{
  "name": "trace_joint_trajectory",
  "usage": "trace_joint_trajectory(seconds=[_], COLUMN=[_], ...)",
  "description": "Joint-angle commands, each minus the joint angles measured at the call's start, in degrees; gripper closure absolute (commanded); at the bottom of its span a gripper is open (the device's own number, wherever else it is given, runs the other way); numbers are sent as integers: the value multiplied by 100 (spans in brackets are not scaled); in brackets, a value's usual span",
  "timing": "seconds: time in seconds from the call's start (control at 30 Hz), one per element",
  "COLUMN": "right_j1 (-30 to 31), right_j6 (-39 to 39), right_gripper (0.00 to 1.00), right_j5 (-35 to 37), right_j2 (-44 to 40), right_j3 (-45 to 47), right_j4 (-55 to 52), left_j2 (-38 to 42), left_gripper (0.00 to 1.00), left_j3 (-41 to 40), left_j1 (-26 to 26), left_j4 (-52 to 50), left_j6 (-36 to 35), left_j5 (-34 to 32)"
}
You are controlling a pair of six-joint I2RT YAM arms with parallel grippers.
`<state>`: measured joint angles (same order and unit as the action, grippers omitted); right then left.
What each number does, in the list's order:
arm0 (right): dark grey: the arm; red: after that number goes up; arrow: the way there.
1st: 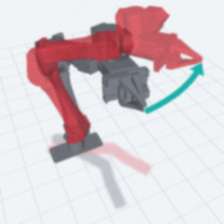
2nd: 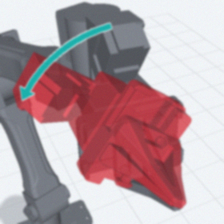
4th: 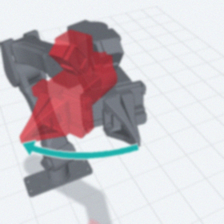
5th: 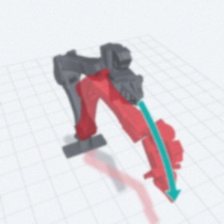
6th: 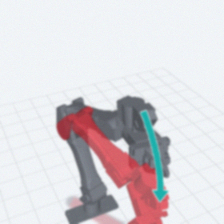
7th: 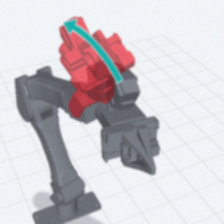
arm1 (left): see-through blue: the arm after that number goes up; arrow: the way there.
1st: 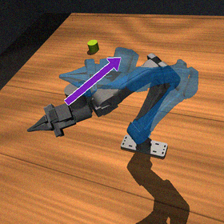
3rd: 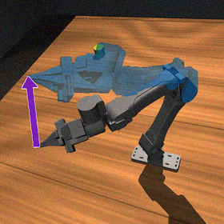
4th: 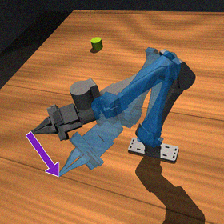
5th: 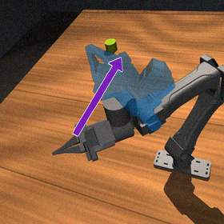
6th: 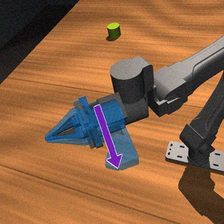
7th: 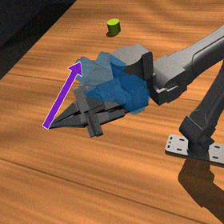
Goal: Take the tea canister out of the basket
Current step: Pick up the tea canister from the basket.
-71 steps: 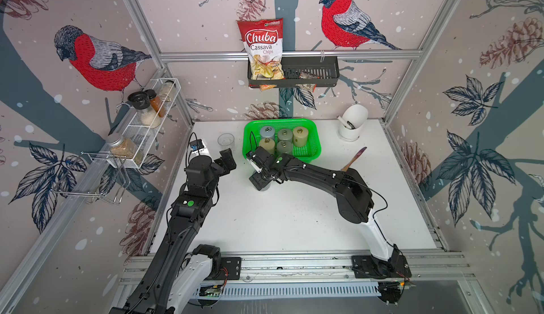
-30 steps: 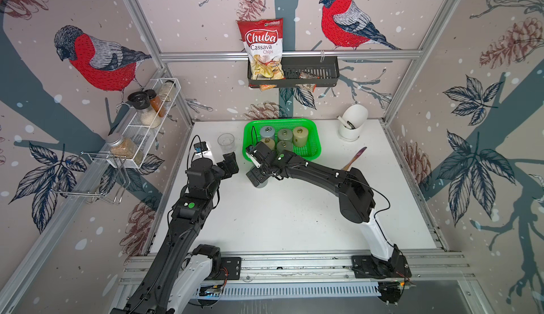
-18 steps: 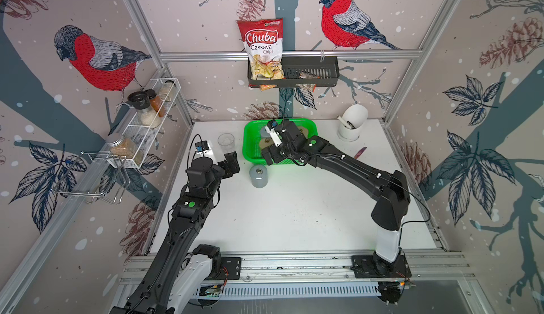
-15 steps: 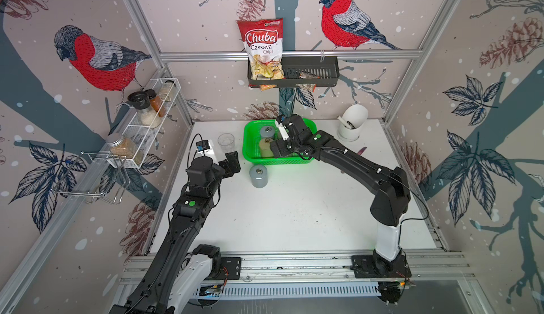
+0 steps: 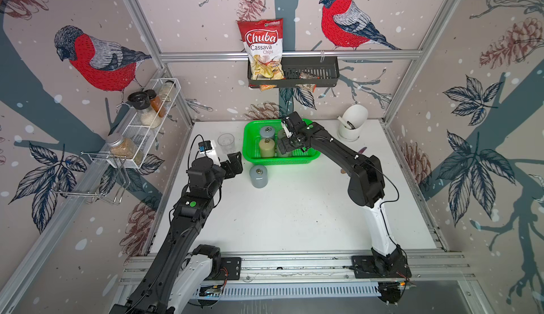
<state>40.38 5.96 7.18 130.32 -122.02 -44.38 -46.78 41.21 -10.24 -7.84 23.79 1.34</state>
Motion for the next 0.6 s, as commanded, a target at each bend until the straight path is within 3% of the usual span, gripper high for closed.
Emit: trace_joint_trajectory(seconds=[0.0, 0.57], right_j1=[2, 20], right_j6=[-86, -51], right_gripper=[0, 0], right_j5=[-49, -329], right_j2=[172, 552], right_j3=[-175, -375], right_j4=[-221, -43], left_j2=[24, 41], left_gripper=[2, 2], left_j3=[-34, -103], left_j1=[8, -22], left_j4=[247, 255], left_j6=[42, 117], left_j5=[58, 77])
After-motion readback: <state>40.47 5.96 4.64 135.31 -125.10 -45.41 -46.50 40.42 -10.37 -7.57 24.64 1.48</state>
